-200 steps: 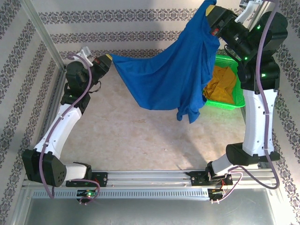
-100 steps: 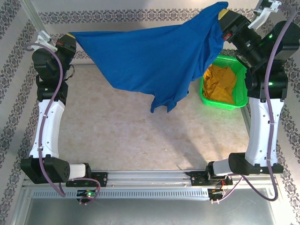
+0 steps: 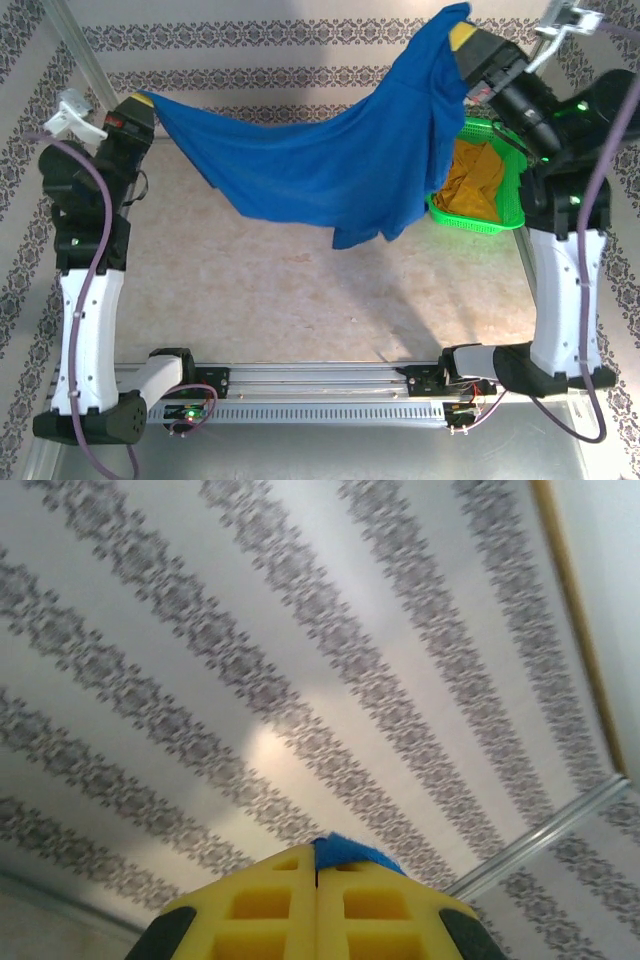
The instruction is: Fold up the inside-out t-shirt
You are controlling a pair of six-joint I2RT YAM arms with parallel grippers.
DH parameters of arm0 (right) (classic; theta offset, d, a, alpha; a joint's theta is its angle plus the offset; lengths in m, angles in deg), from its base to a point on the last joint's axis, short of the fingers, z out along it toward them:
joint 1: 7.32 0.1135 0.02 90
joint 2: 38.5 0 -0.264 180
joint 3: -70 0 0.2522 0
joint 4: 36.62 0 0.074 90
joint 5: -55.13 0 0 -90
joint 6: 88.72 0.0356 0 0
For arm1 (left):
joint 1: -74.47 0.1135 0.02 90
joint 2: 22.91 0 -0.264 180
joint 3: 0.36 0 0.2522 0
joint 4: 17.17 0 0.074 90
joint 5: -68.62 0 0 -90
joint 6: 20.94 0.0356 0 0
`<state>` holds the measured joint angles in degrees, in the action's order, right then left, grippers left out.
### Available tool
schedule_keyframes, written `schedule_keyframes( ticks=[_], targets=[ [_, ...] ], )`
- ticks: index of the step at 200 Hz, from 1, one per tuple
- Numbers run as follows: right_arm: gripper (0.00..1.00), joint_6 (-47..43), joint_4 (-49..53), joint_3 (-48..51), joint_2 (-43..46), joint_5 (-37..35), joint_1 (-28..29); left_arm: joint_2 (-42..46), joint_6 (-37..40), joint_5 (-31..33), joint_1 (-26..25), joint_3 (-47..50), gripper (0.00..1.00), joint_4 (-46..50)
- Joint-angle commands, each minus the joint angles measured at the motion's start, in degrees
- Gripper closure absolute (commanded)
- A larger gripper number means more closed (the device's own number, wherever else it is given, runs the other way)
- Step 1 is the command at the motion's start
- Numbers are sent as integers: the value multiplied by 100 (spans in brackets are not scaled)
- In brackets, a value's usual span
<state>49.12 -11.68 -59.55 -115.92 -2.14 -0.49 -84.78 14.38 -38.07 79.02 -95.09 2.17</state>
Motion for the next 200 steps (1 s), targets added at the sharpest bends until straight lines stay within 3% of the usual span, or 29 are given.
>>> schedule_keyframes(
  ticks=[1,25,41,56,74,95,119,155,175,200],
  targets=[
    [100,-326,128,539,-963,-525,275,-1326,506,-62,-36,275,100,621],
    [100,-702,254,801,-1867,-1202,455,-2853,1049,36,-99,-436,98,507],
    [100,-939,361,768,-2460,-1682,520,-3788,1551,143,-130,-1185,81,499],
    [100,-968,412,657,-2905,-1785,505,-4466,1985,145,-131,-2113,69,1085],
    [100,-1028,596,514,-3193,-1739,508,-4660,2149,9,-200,-2640,60,1562],
    [100,-1114,596,680,-3094,-1691,537,-4131,2330,-116,-562,-2080,51,1609],
    [100,-1074,443,1035,-2837,-1607,535,-3291,2372,-171,-1550,-673,45,1270],
    [100,-1144,386,1316,-2571,-1542,530,-3118,2593,420,-3735,573,41,1027],
    [100,-1154,377,1383,-2522,-1500,526,-3754,2836,614,-4687,453,40,893],
    [100,-1111,367,1368,-2536,-1396,532,-4790,3489,875,-5433,-381,38,1056]
  ],
)
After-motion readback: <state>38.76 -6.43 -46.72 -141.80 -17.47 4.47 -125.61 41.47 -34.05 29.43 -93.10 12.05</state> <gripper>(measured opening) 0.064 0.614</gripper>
